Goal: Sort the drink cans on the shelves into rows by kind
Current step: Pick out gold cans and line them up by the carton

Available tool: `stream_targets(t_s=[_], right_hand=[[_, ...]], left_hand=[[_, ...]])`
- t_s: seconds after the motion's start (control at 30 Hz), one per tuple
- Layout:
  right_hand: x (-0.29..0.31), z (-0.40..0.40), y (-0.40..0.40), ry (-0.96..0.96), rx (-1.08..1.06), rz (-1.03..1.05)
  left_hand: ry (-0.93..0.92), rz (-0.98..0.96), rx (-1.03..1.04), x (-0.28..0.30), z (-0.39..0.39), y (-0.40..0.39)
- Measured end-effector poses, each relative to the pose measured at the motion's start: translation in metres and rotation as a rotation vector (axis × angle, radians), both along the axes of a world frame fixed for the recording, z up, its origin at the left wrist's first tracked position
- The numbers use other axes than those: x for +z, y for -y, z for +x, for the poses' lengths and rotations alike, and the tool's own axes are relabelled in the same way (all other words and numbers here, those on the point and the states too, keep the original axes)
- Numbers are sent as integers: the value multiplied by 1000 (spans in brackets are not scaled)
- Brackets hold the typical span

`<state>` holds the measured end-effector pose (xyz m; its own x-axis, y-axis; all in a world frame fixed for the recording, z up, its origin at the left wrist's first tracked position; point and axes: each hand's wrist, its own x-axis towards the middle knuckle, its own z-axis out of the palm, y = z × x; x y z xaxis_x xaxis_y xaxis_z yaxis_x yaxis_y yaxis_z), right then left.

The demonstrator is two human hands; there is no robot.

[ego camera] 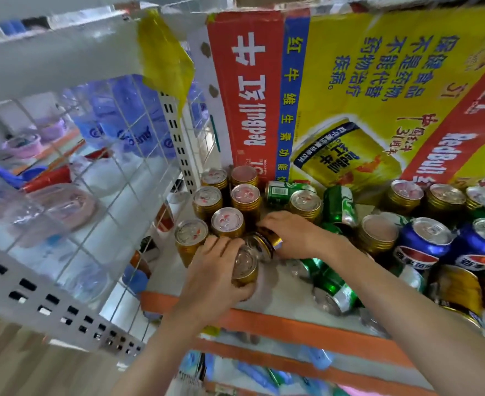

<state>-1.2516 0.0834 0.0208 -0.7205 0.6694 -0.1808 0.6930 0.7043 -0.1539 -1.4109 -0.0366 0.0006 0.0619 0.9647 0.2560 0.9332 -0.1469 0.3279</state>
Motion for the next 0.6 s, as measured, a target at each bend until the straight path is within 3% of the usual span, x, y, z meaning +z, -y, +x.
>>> stream_targets(t_s=[0.1, 0.2, 0.3, 0.5, 0.6], right_hand=[[-6, -9, -4, 176, 36, 92], [-2, -10, -6, 199, 58, 123], [7, -5, -6, 60, 22, 55], [27, 12, -2, -451, -108, -150], [27, 9, 0, -295, -71, -74]], left_hand=[[-6, -2, 99, 3, -6, 6], [35, -63, 147, 5, -8, 12], [66, -105, 170, 6, -11, 15], [51, -68, 161, 14, -5, 13], [103, 16, 126, 17, 2, 3]])
